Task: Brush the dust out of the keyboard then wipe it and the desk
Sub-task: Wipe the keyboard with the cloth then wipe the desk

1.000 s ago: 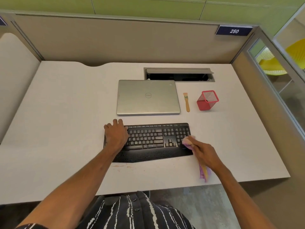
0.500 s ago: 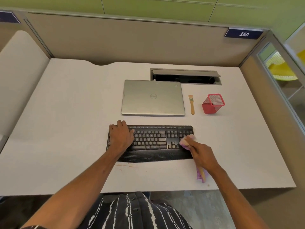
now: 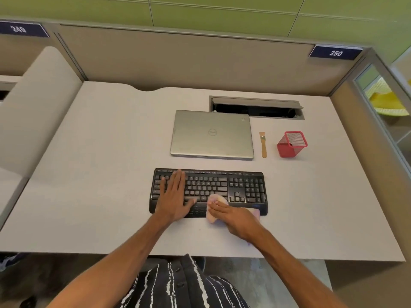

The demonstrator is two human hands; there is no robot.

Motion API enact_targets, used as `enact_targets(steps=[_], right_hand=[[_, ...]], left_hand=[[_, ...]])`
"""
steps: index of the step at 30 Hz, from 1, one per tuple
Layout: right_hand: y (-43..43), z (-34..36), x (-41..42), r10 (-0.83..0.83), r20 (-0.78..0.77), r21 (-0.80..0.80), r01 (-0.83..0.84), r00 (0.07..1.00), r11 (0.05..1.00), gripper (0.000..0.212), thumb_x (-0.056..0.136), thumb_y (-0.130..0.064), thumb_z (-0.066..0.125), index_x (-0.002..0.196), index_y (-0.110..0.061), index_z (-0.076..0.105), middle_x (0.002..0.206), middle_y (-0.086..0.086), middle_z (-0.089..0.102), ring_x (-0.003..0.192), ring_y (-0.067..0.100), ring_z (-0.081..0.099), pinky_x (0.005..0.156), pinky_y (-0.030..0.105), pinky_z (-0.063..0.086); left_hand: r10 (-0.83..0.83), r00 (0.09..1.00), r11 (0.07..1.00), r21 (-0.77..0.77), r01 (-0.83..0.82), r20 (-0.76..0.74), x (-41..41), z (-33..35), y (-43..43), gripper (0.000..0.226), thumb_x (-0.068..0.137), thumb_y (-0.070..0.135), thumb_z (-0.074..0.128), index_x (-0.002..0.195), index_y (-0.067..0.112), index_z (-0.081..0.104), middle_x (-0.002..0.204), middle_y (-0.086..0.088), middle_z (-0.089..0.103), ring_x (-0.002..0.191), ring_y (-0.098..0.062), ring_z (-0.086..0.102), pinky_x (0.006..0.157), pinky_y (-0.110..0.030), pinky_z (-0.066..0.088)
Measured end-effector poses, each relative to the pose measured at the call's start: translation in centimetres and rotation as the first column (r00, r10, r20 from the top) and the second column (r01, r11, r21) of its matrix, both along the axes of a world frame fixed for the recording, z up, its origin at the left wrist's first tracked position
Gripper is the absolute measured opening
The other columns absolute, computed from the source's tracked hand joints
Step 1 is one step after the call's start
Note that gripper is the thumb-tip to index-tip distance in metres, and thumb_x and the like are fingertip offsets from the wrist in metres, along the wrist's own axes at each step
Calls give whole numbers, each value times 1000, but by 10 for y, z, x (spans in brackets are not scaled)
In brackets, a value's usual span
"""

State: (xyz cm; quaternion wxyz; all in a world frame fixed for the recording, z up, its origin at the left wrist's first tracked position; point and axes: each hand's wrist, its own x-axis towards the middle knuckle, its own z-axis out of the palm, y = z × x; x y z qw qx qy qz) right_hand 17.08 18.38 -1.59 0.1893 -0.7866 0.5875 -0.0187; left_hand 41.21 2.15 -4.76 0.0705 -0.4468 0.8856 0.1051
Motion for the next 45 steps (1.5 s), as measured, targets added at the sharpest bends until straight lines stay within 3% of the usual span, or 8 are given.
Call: enact_targets(steps=[5,9,16,21,27,32,39,45], right_hand=[[2,7,-20,-214,54,0,214,975,977,72,96,-2,63,158,-33,44,166,-20,25,150,0,27,109,37,53],[-8,9,4,-287,51,1,288,956,958,72,94,-1,66,157,-30,46,165,-16,30,149,5,35,111,41,51],[-9,12,13,-368,60,54,365,928,929,63,100,-7,62,156,-32,47,165,-16,33,150,6,37,117,38,45],[-20,17,12,-416,100,50,413,904,909,48,107,-20,54,153,-33,51,162,-14,42,140,16,53,112,40,51],[-32,24,6,-393,139,46,390,909,920,46,107,-21,55,153,-31,51,160,-7,47,133,23,60,110,43,52],[-42,26,-8,-379,135,64,374,916,925,43,111,-28,48,152,-39,48,154,-5,54,123,24,65,103,38,56],[-50,21,-13,-349,143,38,347,926,937,46,108,-24,53,153,-32,50,159,-7,48,129,24,62,105,43,55],[-48,6,-19,-302,123,2,304,945,953,52,110,-30,46,160,-39,34,167,-15,32,141,17,51,106,41,55]], left_hand=[[-158,987,987,-9,157,-39,17,-3,11,124,93,93,33,171,14,-23,180,-6,-29,167,-26,-24,132,-56,-20],[-265,962,964,-37,263,-68,11,-5,13,128,89,93,38,173,14,-18,182,-6,-23,169,-27,-16,134,-61,-10],[-437,895,894,-148,423,-84,8,-4,15,116,100,78,48,174,14,-14,184,-7,-8,171,-27,0,137,-59,0],[-579,815,800,-211,561,-28,4,-7,8,100,108,67,48,176,11,1,184,-10,10,170,-27,11,137,-59,5],[-578,816,789,-243,564,17,0,-5,-9,95,111,66,41,176,11,1,183,-10,15,169,-28,20,136,-61,3],[-563,827,802,-236,549,12,-8,-7,-9,91,111,66,40,176,13,7,182,-8,21,167,-27,25,134,-66,13],[-475,880,871,-148,468,-16,-27,0,-12,113,98,89,35,176,19,-6,185,-4,8,170,-25,15,132,-70,-4],[-643,765,741,-226,633,35,-36,0,-26,101,105,77,37,177,15,2,183,-8,18,167,-29,25,130,-75,12]])
